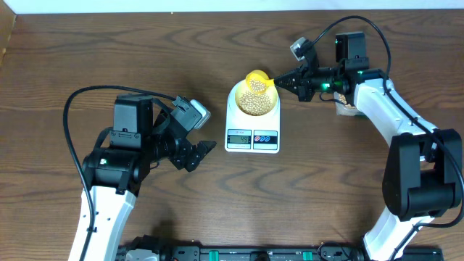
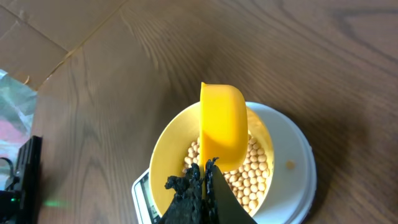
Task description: Scoop item into bowl and weigh 50g on scale
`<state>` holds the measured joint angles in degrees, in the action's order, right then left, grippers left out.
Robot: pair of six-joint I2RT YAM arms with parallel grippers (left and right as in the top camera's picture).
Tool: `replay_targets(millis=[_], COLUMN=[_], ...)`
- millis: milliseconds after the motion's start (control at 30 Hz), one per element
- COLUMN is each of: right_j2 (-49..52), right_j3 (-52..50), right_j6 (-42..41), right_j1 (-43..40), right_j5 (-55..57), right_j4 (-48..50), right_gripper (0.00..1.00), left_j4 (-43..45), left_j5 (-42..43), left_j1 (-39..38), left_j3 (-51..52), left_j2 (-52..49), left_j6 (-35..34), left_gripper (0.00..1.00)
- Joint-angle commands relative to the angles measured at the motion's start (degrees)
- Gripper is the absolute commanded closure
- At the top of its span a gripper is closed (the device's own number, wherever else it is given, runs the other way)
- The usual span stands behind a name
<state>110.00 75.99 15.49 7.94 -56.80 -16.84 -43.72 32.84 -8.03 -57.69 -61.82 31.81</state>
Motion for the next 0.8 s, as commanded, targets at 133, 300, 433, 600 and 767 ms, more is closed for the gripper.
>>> replay_targets(millis=[133,300,433,600,767], right_j2=[0.37,0.37,0.37,0.37,0.37], right_j3=[-0.02,-0.02,-0.02,-0.02,-0.02], right_j6=[1.86,0.39,-0.26,1.29,0.48], right_j1=[0.13,0.24,0.15,0.28,0.63], right_j5=[1.57,-2.58,-1.97,-1.84,-3.72], right_j4=[0.15,-0.55,1.62,-0.42,-1.81], right_gripper=[0.99,0.99,0.99,0.99,0.99], left_j4=[-0.17,-0.17,-0.17,-0.17,-0.17], left_j5=[-0.11,-0.11,-0.11,-0.11,-0.11], left_j1=[0.24,0.24,0.24,0.24,0.24], left_j3=[0.22,0.22,0.22,0.22,0.22], left_j2=[-0.02,-0.02,-0.02,-0.02,-0.02], left_j6=[0.74,0.74,0.74,0.74,0.74], left_gripper=[0.16,0.16,0.15,0.15,0.15])
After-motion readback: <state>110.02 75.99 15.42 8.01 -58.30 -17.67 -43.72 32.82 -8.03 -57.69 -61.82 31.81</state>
